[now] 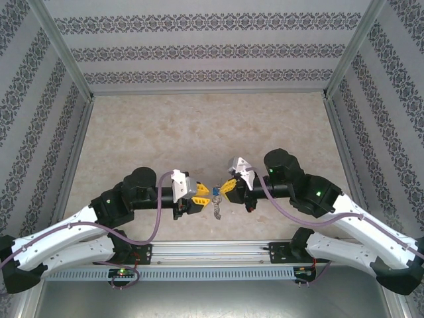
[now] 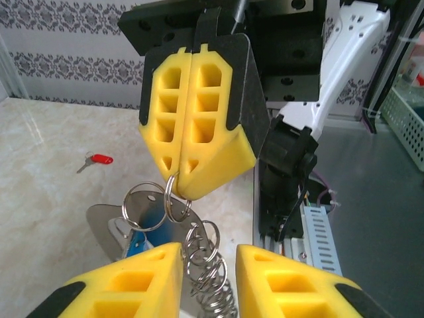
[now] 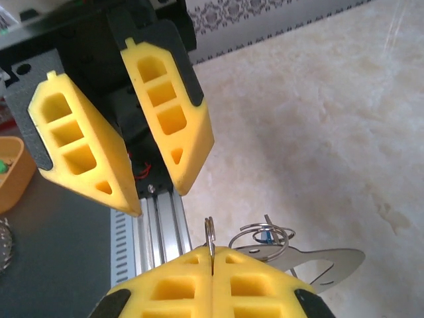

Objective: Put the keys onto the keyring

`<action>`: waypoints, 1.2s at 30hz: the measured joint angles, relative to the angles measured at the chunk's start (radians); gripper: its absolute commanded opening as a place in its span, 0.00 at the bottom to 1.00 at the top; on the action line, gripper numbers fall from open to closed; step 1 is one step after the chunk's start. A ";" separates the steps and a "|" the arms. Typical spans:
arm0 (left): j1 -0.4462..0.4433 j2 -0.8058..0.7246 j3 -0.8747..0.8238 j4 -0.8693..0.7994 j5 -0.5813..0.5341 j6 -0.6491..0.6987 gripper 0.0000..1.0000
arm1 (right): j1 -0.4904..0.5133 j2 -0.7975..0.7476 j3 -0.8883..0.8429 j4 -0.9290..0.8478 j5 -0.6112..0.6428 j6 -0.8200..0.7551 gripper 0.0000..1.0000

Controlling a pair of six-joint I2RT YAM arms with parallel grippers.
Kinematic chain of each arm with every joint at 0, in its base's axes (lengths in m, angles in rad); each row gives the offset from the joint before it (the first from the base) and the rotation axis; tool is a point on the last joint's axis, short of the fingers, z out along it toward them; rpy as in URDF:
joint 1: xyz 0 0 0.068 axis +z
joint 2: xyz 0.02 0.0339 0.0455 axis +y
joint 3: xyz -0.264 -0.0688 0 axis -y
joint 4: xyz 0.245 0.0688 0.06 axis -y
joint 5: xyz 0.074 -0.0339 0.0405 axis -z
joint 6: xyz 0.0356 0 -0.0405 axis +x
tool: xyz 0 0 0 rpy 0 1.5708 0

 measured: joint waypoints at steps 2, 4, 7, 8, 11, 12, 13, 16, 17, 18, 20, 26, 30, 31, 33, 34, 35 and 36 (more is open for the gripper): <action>0.000 0.013 0.000 -0.003 0.000 0.005 0.33 | 0.016 0.014 0.009 -0.026 0.008 -0.010 0.00; 0.000 0.028 0.000 -0.003 0.000 0.007 0.34 | 0.035 0.032 0.021 -0.050 0.014 -0.022 0.00; 0.000 0.050 0.002 -0.003 0.001 0.008 0.35 | 0.055 0.056 0.039 -0.072 0.021 -0.035 0.00; 0.000 0.055 0.003 -0.003 0.001 0.008 0.35 | 0.057 0.061 0.042 -0.075 0.021 -0.038 0.00; 0.000 0.074 0.010 -0.004 0.008 0.008 0.34 | 0.060 0.072 0.050 -0.085 0.023 -0.051 0.00; 0.000 0.079 0.013 -0.004 0.011 0.007 0.33 | 0.060 0.076 0.053 -0.088 0.023 -0.055 0.00; 0.000 0.084 0.015 -0.003 0.016 0.007 0.29 | 0.060 0.080 0.056 -0.090 0.023 -0.058 0.00; 0.000 0.093 0.015 -0.003 0.030 0.007 0.20 | 0.060 0.088 0.060 -0.095 0.023 -0.065 0.00; 0.000 0.097 0.015 -0.003 0.031 0.008 0.19 | 0.060 0.089 0.060 -0.095 0.023 -0.066 0.00; 0.000 0.102 0.015 -0.003 0.035 0.007 0.18 | 0.061 0.089 0.060 -0.096 0.023 -0.070 0.00; 0.000 0.114 0.018 -0.003 0.041 0.007 0.10 | 0.062 0.089 0.062 -0.103 0.023 -0.077 0.00; 0.000 0.131 0.026 -0.010 0.062 0.003 0.00 | 0.067 0.085 0.067 -0.125 0.026 -0.096 0.07; 0.000 0.091 0.019 0.010 0.068 0.002 0.00 | 0.069 0.037 0.034 -0.060 0.019 -0.084 0.30; 0.000 0.072 0.010 0.020 0.067 -0.002 0.00 | 0.069 0.014 0.014 -0.032 0.017 -0.075 0.32; 0.000 0.033 -0.013 0.042 0.064 -0.013 0.00 | 0.069 -0.040 -0.039 0.028 0.010 -0.045 0.33; 0.000 0.016 -0.027 0.059 0.064 -0.019 0.00 | 0.069 -0.069 -0.074 0.067 0.007 -0.026 0.33; 0.000 0.002 -0.040 0.075 0.065 -0.026 0.00 | 0.069 -0.089 -0.103 0.098 0.004 -0.010 0.33; 0.000 -0.011 -0.052 0.092 0.066 -0.033 0.00 | 0.069 -0.105 -0.130 0.125 0.002 0.007 0.33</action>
